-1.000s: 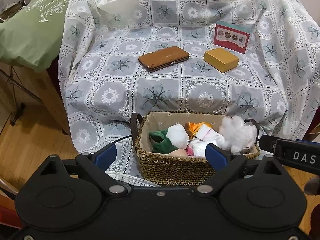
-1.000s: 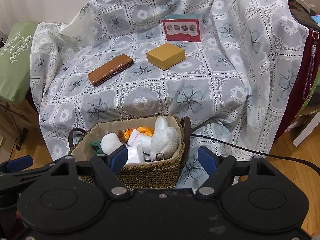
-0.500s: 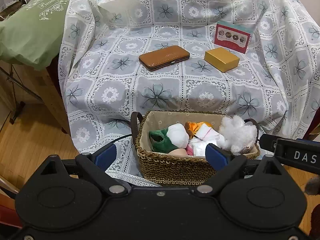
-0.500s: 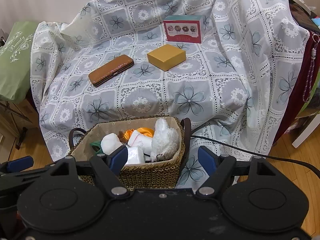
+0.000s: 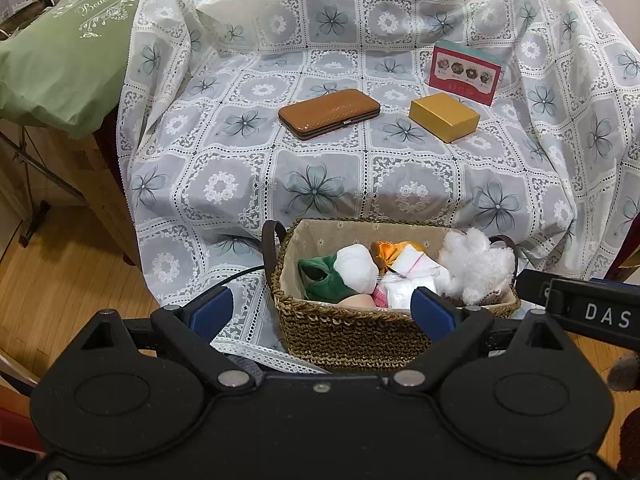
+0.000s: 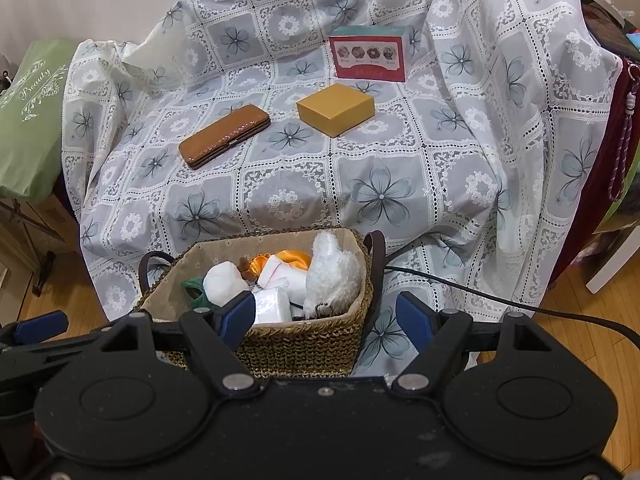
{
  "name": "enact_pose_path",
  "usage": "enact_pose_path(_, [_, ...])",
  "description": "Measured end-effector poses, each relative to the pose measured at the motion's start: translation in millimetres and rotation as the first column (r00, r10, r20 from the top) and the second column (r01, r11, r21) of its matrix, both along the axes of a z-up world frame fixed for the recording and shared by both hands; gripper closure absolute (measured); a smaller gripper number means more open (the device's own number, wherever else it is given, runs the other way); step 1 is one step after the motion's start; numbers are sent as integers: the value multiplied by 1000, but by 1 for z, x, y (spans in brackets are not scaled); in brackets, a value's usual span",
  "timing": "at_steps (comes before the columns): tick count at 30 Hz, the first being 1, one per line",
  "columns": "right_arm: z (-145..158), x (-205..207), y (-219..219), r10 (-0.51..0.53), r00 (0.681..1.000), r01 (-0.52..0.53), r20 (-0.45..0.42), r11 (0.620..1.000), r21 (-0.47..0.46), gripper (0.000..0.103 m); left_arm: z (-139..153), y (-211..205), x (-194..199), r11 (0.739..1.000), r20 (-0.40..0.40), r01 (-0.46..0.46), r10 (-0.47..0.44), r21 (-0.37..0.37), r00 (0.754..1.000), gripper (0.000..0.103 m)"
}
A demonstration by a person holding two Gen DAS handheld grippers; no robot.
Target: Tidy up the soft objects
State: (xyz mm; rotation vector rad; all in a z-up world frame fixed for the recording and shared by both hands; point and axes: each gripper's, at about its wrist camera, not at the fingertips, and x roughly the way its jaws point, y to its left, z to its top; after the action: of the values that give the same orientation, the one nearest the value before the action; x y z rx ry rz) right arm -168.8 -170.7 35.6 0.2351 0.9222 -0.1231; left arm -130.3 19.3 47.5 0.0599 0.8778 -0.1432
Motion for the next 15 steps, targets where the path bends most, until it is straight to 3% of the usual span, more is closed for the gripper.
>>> enact_pose_path(15, [0,0,1,-1,1000,1,0,1000,-1,26,-2,1,-2,1000,-2,-1,1,-3,1000,10])
